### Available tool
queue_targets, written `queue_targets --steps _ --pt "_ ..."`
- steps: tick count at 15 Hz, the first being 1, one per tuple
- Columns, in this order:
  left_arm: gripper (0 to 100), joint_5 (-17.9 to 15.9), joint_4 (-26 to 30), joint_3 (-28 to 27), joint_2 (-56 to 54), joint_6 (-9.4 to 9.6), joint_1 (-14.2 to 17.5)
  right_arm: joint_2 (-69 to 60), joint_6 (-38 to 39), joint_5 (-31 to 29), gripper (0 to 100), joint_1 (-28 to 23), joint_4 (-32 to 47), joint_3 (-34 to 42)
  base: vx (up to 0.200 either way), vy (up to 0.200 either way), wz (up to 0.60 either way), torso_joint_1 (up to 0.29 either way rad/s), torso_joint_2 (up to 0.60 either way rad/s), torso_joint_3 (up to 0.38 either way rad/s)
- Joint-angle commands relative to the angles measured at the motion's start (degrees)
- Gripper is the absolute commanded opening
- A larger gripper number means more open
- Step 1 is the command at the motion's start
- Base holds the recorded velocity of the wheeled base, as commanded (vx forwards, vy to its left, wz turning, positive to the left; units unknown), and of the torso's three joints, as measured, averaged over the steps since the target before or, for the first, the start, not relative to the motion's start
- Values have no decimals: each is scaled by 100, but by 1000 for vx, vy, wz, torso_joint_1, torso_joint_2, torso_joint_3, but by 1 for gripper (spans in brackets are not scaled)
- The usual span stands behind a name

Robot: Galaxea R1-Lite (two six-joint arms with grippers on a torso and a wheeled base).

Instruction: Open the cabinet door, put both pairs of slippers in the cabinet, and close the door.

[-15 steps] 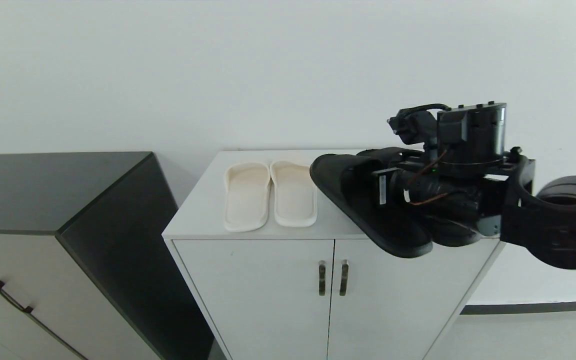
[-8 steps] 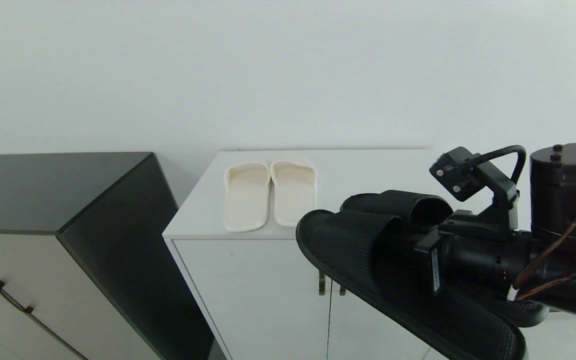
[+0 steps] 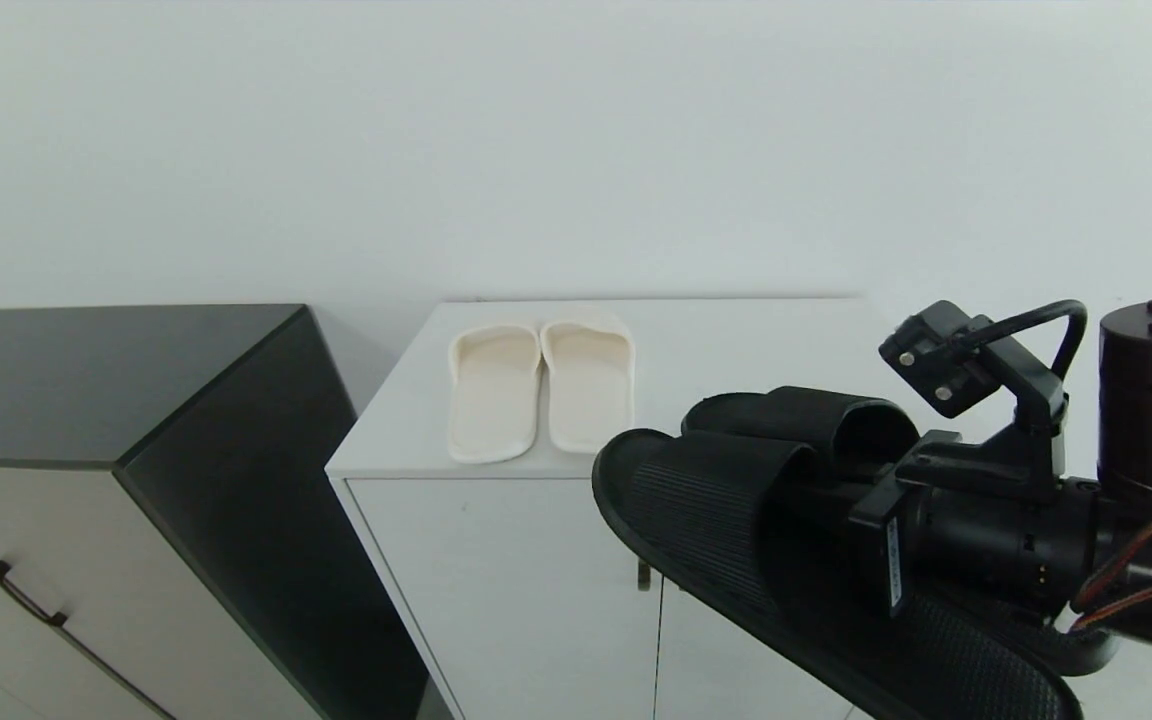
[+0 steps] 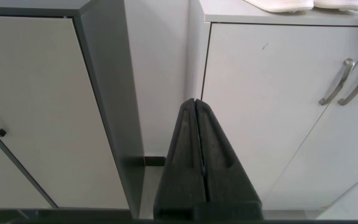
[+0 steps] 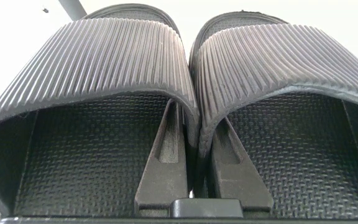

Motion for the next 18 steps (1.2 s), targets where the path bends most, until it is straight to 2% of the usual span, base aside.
queue_targets --steps 1,8,18 --pt "0 4 -1 0 8 -3 1 20 2 -4 0 2 1 62 -200 0 0 -2 2 2" --pt "0 -13 7 0 8 5 1 38 2 5 0 -50 -105 299 -200 0 0 3 2 -1" --pt "0 4 -1 0 8 23 1 -32 -16 5 0 -33 -184 466 0 0 0 0 0 0"
